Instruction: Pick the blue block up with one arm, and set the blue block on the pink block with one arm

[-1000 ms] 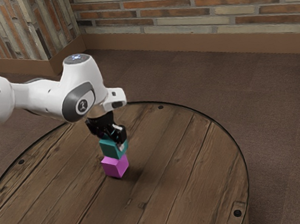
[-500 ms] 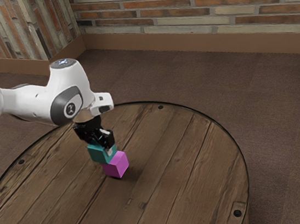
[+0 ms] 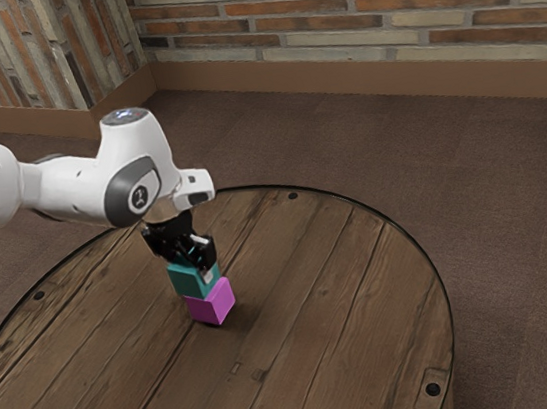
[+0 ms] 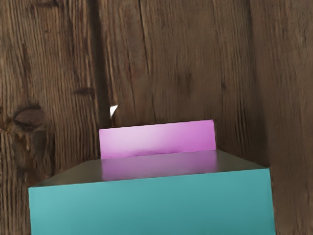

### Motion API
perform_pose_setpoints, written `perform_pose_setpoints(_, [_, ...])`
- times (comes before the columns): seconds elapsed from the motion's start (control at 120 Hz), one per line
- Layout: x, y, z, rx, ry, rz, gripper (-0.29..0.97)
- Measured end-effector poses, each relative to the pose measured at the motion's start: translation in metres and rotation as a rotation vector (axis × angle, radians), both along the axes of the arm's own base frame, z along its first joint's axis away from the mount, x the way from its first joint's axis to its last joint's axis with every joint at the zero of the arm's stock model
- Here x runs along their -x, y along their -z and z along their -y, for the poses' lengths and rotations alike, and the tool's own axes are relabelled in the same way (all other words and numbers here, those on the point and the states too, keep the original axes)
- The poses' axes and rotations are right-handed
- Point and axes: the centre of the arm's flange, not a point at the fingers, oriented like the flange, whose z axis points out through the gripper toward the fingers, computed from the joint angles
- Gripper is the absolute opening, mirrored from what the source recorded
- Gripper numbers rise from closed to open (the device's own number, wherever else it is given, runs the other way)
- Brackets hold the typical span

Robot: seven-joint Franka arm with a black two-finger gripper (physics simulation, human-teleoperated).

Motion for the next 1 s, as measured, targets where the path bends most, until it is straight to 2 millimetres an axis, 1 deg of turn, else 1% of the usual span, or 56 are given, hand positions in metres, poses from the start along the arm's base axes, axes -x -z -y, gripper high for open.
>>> perform_pose_setpoints(0.217, [0.000, 0.001, 0.001, 0.004, -0.007, -0.001, 0.36])
perform_pose_setpoints(0.325, [-0.005, -0.005, 0.002, 0.004, -0.007, 0.013, 0.36])
perform_pose_setpoints(0.483, [-0.006, -0.007, 0.002, 0.004, -0.008, 0.015, 0.36])
perform_pose_setpoints(0.633, [-0.006, -0.007, 0.003, 0.007, -0.005, 0.014, 0.51])
perform_pose_setpoints(0.758, [-0.007, -0.009, 0.004, 0.008, -0.001, 0.017, 0.58])
perform_pose_setpoints(0.783, [-0.010, -0.017, 0.005, 0.009, 0.003, 0.027, 0.59])
perform_pose_setpoints(0.817, [-0.016, -0.037, 0.007, 0.011, 0.011, 0.053, 0.61])
perform_pose_setpoints(0.867, [-0.026, -0.090, 0.014, 0.016, 0.031, 0.117, 0.62])
perform_pose_setpoints(0.908, [-0.036, -0.150, 0.023, 0.015, 0.055, 0.177, 0.63])
perform_pose_setpoints(0.942, [-0.036, -0.189, 0.030, 0.015, 0.072, 0.201, 0.64])
perform_pose_setpoints(0.967, [-0.033, -0.209, 0.033, 0.015, 0.083, 0.200, 0.64])
perform_pose_setpoints(1.0, [-0.028, -0.223, 0.036, 0.016, 0.095, 0.181, 0.65])
